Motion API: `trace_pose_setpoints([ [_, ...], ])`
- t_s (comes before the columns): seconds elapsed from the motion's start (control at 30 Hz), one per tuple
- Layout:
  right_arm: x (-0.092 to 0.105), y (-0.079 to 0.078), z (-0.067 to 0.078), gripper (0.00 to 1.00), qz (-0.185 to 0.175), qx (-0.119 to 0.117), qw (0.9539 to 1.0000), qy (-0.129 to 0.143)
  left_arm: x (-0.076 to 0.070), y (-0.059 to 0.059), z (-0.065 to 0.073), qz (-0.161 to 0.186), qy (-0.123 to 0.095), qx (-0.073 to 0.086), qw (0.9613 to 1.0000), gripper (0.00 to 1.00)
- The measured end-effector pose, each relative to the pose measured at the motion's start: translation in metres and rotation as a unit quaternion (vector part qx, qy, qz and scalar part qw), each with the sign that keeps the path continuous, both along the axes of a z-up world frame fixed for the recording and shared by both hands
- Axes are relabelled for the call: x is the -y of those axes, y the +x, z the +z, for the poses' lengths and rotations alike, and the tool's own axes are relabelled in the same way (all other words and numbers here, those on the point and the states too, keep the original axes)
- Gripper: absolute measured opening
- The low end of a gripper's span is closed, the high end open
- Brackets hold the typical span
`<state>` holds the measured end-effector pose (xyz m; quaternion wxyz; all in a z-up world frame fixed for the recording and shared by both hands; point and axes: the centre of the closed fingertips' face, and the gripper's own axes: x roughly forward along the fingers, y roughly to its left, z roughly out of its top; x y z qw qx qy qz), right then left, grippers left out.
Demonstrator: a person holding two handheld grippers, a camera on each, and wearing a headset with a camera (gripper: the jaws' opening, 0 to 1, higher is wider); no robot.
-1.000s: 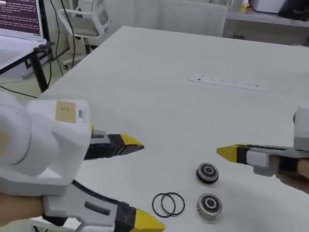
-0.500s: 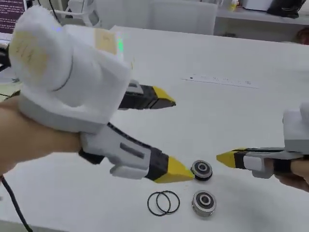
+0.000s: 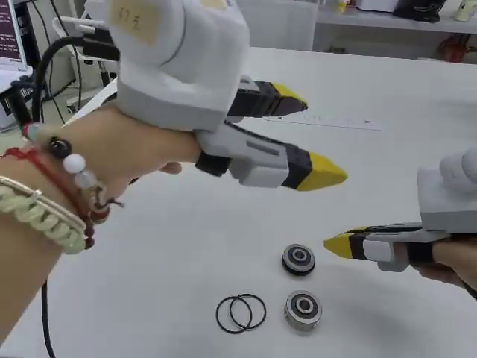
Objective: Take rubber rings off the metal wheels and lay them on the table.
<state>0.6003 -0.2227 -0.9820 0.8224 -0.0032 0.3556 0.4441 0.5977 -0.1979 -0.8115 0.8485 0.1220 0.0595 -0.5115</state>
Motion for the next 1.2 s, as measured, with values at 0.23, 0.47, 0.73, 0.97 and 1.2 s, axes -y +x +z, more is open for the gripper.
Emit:
trace_pose_setpoints([
  [0.23, 0.000, -0.001, -0.001, 0.12, 0.005, -0.001, 1.0000, -0.002, 0.007, 0.008, -0.028, 0.001, -0.009, 0.001, 1.0000, 0.42],
  [0.47, 0.000, -0.001, -0.002, 0.11, 0.007, -0.001, 1.0000, -0.003, 0.001, 0.014, -0.089, 0.029, -0.007, -0.036, 0.9989, 0.30],
  [0.73, -0.001, -0.005, -0.007, 0.11, 0.017, -0.007, 0.9998, -0.010, 0.004, 0.001, -0.162, 0.002, 0.105, -0.081, 0.9911, 0.21],
  [0.97, -0.001, -0.009, -0.013, 0.11, 0.029, -0.011, 0.9993, -0.023, 0.008, -0.004, -0.180, -0.004, 0.116, -0.108, 0.9874, 0.21],
  [1.2, -0.001, -0.010, -0.016, 0.11, 0.036, -0.011, 0.9989, -0.027, 0.005, -0.004, -0.190, 0.002, 0.112, -0.136, 0.9844, 0.20],
])
